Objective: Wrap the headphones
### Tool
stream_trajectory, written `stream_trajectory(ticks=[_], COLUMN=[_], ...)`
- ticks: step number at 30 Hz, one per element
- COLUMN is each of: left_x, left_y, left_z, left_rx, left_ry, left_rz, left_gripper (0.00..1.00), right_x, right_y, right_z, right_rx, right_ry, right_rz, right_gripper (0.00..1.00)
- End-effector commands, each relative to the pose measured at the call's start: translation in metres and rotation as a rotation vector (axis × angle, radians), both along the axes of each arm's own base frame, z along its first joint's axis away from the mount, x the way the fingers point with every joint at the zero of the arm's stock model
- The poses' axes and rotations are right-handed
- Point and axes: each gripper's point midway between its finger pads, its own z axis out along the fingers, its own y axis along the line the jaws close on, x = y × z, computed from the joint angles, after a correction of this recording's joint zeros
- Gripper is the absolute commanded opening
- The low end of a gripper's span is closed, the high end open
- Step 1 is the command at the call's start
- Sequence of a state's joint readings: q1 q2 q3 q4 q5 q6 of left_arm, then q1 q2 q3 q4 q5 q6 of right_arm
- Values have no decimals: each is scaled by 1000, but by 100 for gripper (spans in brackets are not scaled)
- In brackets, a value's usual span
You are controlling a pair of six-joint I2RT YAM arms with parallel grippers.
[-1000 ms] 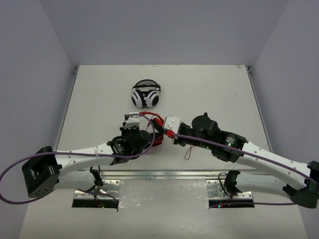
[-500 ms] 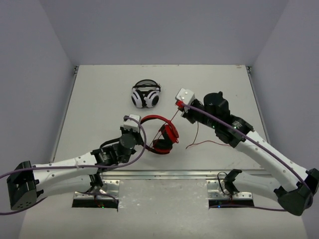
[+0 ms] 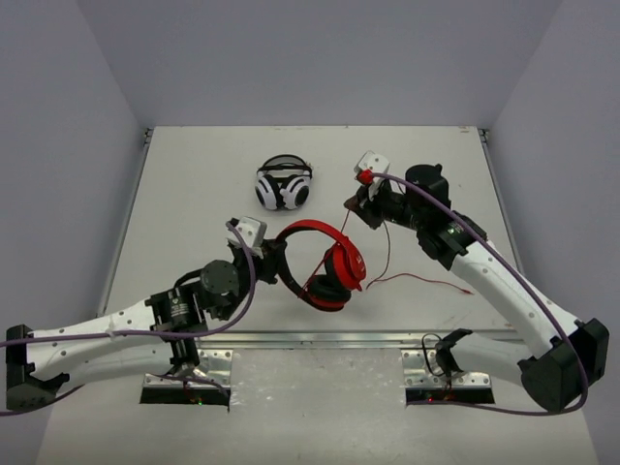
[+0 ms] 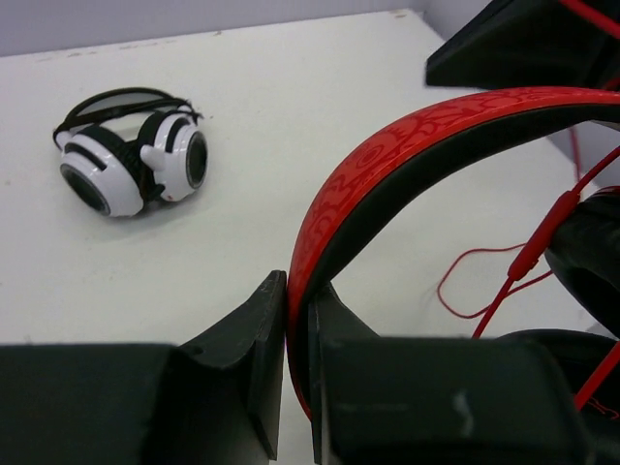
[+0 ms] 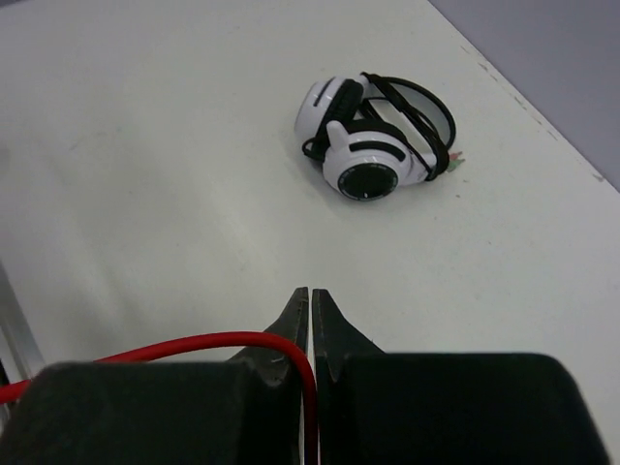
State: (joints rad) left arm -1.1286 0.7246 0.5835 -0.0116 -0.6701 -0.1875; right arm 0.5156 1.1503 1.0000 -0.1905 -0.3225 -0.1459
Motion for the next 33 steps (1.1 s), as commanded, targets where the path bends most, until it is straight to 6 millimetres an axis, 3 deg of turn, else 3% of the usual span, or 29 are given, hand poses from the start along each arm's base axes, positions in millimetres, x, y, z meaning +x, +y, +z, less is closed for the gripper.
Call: stream_trajectory(ticks=[1,3,5,6,7,10,11,14,18,20,21,24,28,31,33], left_x=[-20,-23,-28,-29,-31,-34,-36,-36,-16,-6,2,14,32,47,62], left_y=[-13,-11,-9,-8,-9,-10,-9,-2,27,29,32,46,36,38,35], left_z=[101,122,153,162,171,203,215,241,255,255,258,266,263,263,252], left_rx=[-309,-371,-450,-474,-499,-601,-648,-762,-856,-857,-848,-848,-761,-692,-618], left_ry=[-81,-94,-111,-112,-117,-122,-121,-122,-94,-78,-81,-85,-83,-91,-82], left_rz=[-114,-127,-152,-156,-167,-185,-190,-174,31,110,177,318,453,563,597], left_gripper=[0,0,0,0,0,0,0,0,0,0,0,0,0,0,0], right_x=[-17,-23,-37,-40,-50,-63,-65,-65,-63,-64,-67,-75,-90,-102,-115], right_y=[18,24,30,34,38,49,51,60,63,63,64,69,73,79,85], right_z=[10,23,13,27,20,35,44,44,26,11,-2,-14,-34,-47,-50], right_rx=[163,259,318,366,389,523,555,608,639,637,627,621,588,544,506], right_ry=[5,-30,17,-30,-4,39,20,85,137,164,190,207,211,213,166], right_rz=[100,125,177,208,259,333,358,396,375,354,350,355,354,351,353], right_gripper=[4,8,10,11,11,15,15,11,3,4,9,11,1,1,1])
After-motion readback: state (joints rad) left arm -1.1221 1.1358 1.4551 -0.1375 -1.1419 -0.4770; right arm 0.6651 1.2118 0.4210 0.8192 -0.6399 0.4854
